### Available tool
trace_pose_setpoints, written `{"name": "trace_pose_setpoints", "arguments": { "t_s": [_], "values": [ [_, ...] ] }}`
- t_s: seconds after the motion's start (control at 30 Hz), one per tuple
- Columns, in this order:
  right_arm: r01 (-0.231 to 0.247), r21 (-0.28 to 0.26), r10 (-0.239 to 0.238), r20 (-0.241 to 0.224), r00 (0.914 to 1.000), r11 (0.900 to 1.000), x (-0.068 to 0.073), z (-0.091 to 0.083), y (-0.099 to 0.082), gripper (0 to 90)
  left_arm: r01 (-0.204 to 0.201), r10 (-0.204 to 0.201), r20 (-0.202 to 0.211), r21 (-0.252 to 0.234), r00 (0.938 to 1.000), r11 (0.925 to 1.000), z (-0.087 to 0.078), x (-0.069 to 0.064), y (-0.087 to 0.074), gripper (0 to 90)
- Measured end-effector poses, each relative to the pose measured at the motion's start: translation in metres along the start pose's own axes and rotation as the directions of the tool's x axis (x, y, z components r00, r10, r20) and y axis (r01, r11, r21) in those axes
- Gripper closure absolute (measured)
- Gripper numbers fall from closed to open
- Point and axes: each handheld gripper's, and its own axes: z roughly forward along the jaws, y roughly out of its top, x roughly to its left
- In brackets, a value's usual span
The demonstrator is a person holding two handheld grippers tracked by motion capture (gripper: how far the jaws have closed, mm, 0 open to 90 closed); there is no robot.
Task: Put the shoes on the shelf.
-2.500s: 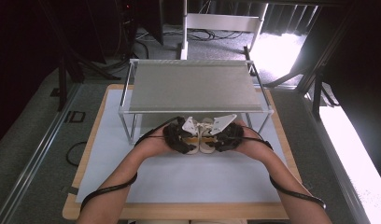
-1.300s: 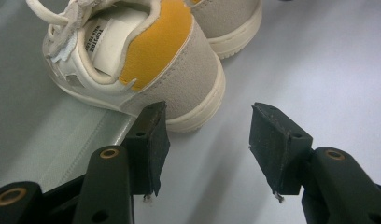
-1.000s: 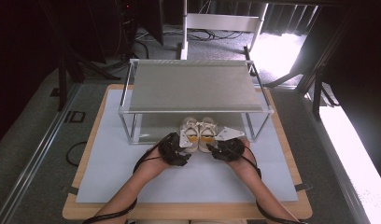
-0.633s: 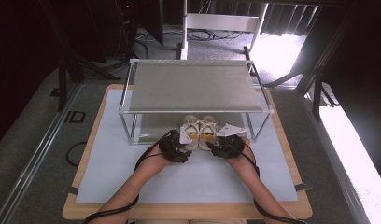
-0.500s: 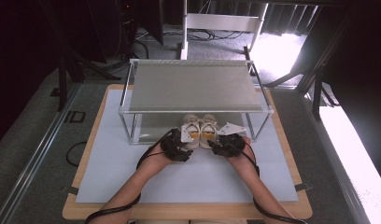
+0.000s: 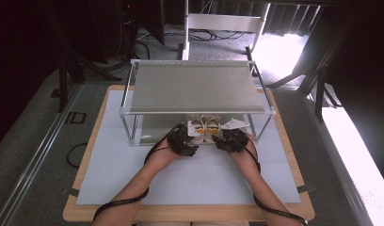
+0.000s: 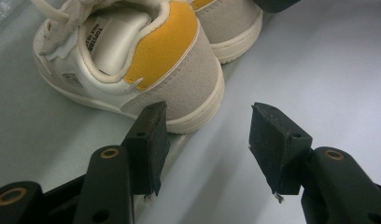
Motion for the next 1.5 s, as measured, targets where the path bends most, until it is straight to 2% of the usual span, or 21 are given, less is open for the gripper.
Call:
{"name": "trace_pose_setpoints", "arguments": {
  "t_s": [0.2,0.33,0.43,0.6,0.67,0.73,0.77,0.87,0.93,1.03,1.2,1.37,1.5],
  "values": [
    [-0.019,0.016,0.019,0.013,0.9997,0.9997,-0.008,0.011,0.003,46.8,0.023,-0.022,-0.012,0.010,0.9997,0.9997,0.013,0.007,0.007,46.2],
    [-0.046,0.028,0.046,0.017,0.9988,0.9985,-0.010,0.013,0.004,45.4,0.032,-0.031,-0.006,0.012,0.9995,0.9994,0.015,0.009,0.008,46.1],
    [-0.033,0.008,0.033,0.008,0.9994,0.9994,-0.010,0.012,0.002,41.0,0.046,-0.046,-0.002,-0.003,0.9989,0.9989,0.013,0.008,0.006,44.6],
    [-0.062,-0.061,0.061,-0.018,0.9980,0.9962,-0.004,0.001,-0.005,35.9,0.079,-0.077,0.038,-0.040,0.9963,0.9961,0.005,0.004,-0.001,34.7],
    [-0.070,-0.081,0.065,-0.062,0.9960,0.9943,-0.002,-0.003,-0.007,31.9,0.082,-0.079,0.042,-0.052,0.9960,0.9953,0.001,0.002,-0.003,26.3],
    [-0.065,-0.054,0.058,-0.118,0.9913,0.9964,0.000,-0.004,-0.008,23.0,0.096,-0.091,0.056,-0.084,0.9943,0.9919,-0.003,-0.001,-0.005,21.6],
    [-0.060,-0.065,0.050,-0.142,0.9886,0.9961,0.002,-0.005,-0.009,20.9,0.094,-0.090,0.050,-0.096,0.9947,0.9909,-0.005,-0.003,-0.006,16.9],
    [-0.023,-0.117,0.009,-0.117,0.9931,0.9928,0.009,-0.011,-0.014,12.7,0.081,-0.078,0.029,-0.137,0.9965,0.9872,-0.011,-0.009,-0.011,8.7],
    [-0.007,-0.112,-0.006,-0.116,0.9932,0.9937,0.012,-0.012,-0.016,13.7,0.081,-0.077,0.033,-0.156,0.9965,0.9845,-0.016,-0.011,-0.015,7.9],
    [-0.008,-0.102,-0.004,-0.112,0.9937,0.9948,0.013,-0.015,-0.020,13.6,0.079,-0.079,0.011,-0.176,0.9968,0.9811,-0.021,-0.013,-0.022,7.9],
    [-0.031,-0.110,0.017,-0.122,0.9924,0.9934,0.013,-0.021,-0.028,13.4,0.084,-0.085,0.001,-0.174,0.9964,0.9811,-0.024,-0.013,-0.035,7.8],
    [-0.028,-0.107,0.015,-0.121,0.9926,0.9939,0.012,-0.026,-0.037,13.4,0.079,-0.080,0.002,-0.164,0.9968,0.9834,-0.026,-0.015,-0.050,7.8],
    [-0.035,-0.117,0.021,-0.115,0.9931,0.9925,0.009,-0.032,-0.047,12.8,0.094,-0.095,-0.001,-0.176,0.9954,0.9799,-0.032,-0.015,-0.060,7.8]
  ]
}}
